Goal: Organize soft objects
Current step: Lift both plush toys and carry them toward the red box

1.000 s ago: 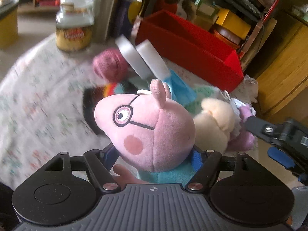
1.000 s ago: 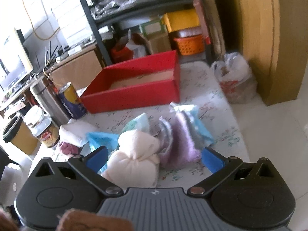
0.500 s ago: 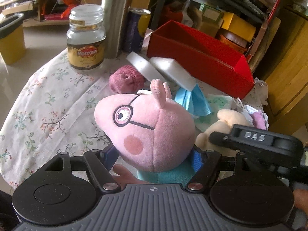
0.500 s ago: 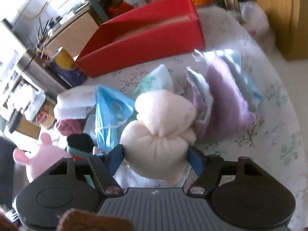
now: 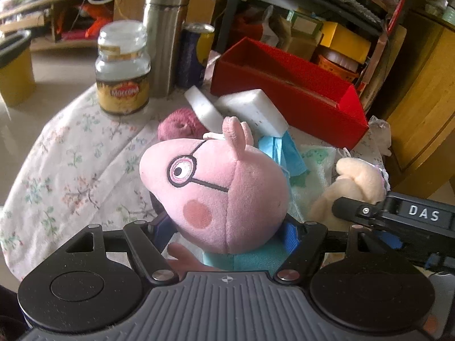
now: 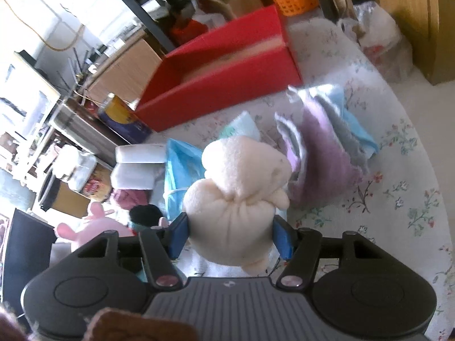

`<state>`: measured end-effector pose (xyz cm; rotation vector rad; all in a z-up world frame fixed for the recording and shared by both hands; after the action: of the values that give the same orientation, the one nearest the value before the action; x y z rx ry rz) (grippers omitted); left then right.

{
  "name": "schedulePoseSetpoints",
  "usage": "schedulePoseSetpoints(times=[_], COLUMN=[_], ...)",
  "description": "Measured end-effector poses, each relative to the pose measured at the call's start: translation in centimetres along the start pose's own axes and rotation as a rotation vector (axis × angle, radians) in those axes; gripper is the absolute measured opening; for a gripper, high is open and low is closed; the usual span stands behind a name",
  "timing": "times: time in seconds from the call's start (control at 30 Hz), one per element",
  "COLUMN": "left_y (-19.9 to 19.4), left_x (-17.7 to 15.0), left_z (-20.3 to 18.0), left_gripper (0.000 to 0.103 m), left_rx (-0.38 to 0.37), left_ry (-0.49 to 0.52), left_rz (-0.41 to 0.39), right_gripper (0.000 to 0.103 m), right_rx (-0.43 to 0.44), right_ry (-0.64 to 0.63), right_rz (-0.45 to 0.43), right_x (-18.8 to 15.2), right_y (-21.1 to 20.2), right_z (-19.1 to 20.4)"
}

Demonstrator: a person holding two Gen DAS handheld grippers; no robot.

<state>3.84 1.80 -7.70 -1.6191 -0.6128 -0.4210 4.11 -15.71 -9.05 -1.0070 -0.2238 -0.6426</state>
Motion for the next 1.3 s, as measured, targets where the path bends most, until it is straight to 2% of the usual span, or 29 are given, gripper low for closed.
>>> schedulePoseSetpoints(times=[0.37, 0.5, 0.57, 0.63, 0.8, 0.9, 0.97, 1.03, 1.13, 1.23, 1.3], left_y=[-3.3, -4.9, -5.8, -6.5, -6.9, -8.1, -9.0, -9.7, -10.1, -9.8, -9.2], left_x=[-0.2, 0.5, 1.5, 2.1, 2.8, 3.1, 3.6, 4.4, 5.4, 6.5, 7.0], left_z=[1.3, 1.4, 1.2, 1.1, 0.6, 0.0, -0.3, -0.6, -1.3, -1.6, -1.7], left_gripper=[0.072, 0.072, 0.072, 0.073, 0.072, 0.072, 0.073, 0.073, 0.073, 0.073, 0.073], left_rx=[0.046, 0.008, -0.011, 0.005, 0.01, -0.026, -0.054, -0.057, -0.08, -0.088, -0.091], left_ry=[0.003, -0.032, -0.045, -0.03, -0.02, -0.007, 0.004, 0.019, 0.071, 0.08, 0.081], left_rz=[-0.046, -0.043, -0.079, -0.117, -0.124, -0.125, -0.141, -0.174, -0.213, -0.24, -0.239], right_gripper=[0.033, 0.033, 0.033, 0.033, 0.033, 0.033, 0.033, 0.033, 0.033, 0.033, 0.033], right_rx=[0.016, 0.036, 0.047, 0.053, 0.078, 0.095, 0.115, 0.171, 0.156, 0.228, 0.242], right_ry=[-0.028, -0.014, -0.025, -0.06, -0.056, -0.05, -0.021, 0.033, 0.063, 0.113, 0.118], right_rz=[-0.01, -0.011, -0.03, -0.071, -0.108, -0.164, -0.191, -0.205, -0.263, -0.266, -0.28], right_x=[-0.5, -1.0, -0.5, 0.2, 1.4, 2.7, 3.4, 4.1, 5.2, 6.2, 6.8], right_y=[-2.4, -4.0, -5.0, -6.1, -7.6, -8.9, -9.6, -10.3, -11.2, -11.5, -11.9], right_z=[1.0, 1.3, 1.9, 2.8, 3.5, 4.1, 4.1, 3.9, 3.1, 3.2, 3.4])
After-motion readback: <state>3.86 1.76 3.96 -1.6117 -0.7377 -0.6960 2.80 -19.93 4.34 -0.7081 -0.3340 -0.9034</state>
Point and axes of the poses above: each gripper's, at about its wrist camera, not at the fingertips, and y roughly the way its jaws point, z to its left, x to its top, the point moved 9 cm from there along y, roughly the way its jaws point, and after that the axes turned 3 degrees about x, right-handed, at the moved point
